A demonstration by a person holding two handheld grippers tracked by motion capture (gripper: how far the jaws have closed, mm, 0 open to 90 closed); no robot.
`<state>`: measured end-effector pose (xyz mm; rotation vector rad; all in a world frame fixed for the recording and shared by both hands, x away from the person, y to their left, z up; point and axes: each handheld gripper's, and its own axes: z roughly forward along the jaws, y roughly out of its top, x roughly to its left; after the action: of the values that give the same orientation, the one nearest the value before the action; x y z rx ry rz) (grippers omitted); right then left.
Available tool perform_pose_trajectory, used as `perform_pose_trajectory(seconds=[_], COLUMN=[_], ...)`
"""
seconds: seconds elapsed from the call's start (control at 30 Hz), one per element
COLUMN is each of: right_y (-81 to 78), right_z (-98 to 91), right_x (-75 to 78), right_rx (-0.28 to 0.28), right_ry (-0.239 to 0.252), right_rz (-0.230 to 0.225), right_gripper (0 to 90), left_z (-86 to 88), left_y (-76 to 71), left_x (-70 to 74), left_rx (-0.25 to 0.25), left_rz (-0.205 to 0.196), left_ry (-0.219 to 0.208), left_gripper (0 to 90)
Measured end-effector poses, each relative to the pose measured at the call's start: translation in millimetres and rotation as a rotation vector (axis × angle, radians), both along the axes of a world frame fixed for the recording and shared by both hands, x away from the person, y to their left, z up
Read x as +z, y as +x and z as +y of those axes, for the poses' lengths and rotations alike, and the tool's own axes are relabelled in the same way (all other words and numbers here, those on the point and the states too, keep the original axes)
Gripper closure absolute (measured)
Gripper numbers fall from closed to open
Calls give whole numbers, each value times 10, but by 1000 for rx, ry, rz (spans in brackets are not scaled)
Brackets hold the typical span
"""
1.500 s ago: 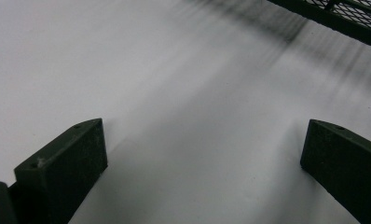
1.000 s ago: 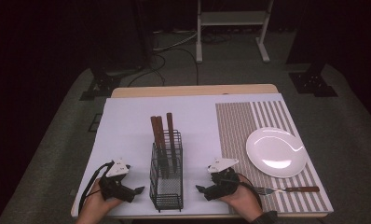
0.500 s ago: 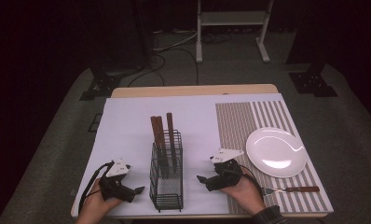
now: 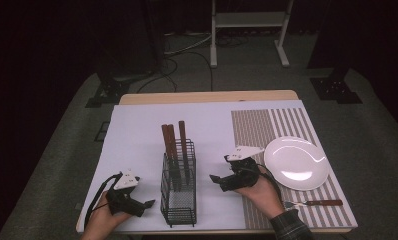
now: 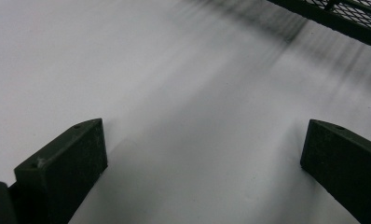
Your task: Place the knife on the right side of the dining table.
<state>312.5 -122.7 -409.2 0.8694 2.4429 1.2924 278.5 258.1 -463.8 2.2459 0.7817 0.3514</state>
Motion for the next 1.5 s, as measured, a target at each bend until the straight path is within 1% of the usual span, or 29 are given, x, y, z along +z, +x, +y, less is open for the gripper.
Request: perform_pose_trajectory(seconds=[0.07,0.13,0.3,0.4,0.43,0.5,0.57,0.6,0.63,0.8,0.93,1.07,1.2,1.5], right_y=[28,39,112,156,156,184,194,215,215,271,299,347,394,506], right_z=[12,16,24,28,28,32,31,34,34,87,123,177,226,335], right_x=[54,71,151,223,223,283,306,355,355,472,513,555,590,680], right_rx=[1,2,1,4,4,0,0,4,4,19,25,45,57,77], right_ry=[6,6,34,43,43,61,66,75,75,92,104,121,126,155], right_rz=[-8,-11,-9,-22,-22,-24,-27,-31,-31,-27,-25,-13,-15,-17], right_gripper=[154,154,155,155,155,155,155,155,155,155,155,154,153,154], left_z=[0,0,0,1,1,0,0,0,0,0,0,0,0,0], left_y=[0,0,0,0,0,-1,-1,-1,-1,-1,-1,-1,0,1], left_x=[0,0,0,2,3,1,1,1,0,0,0,-1,-1,-1], left_rx=[0,0,0,-1,-1,-1,0,0,0,0,0,0,0,0], left_rz=[0,0,-1,0,1,1,1,1,0,0,0,-1,-1,-3], left_ry=[0,0,1,2,2,1,0,0,-1,-1,-1,-1,-2,-2], left_gripper=[0,0,0,0,0,0,0,0,0,0,0,0,0,0])
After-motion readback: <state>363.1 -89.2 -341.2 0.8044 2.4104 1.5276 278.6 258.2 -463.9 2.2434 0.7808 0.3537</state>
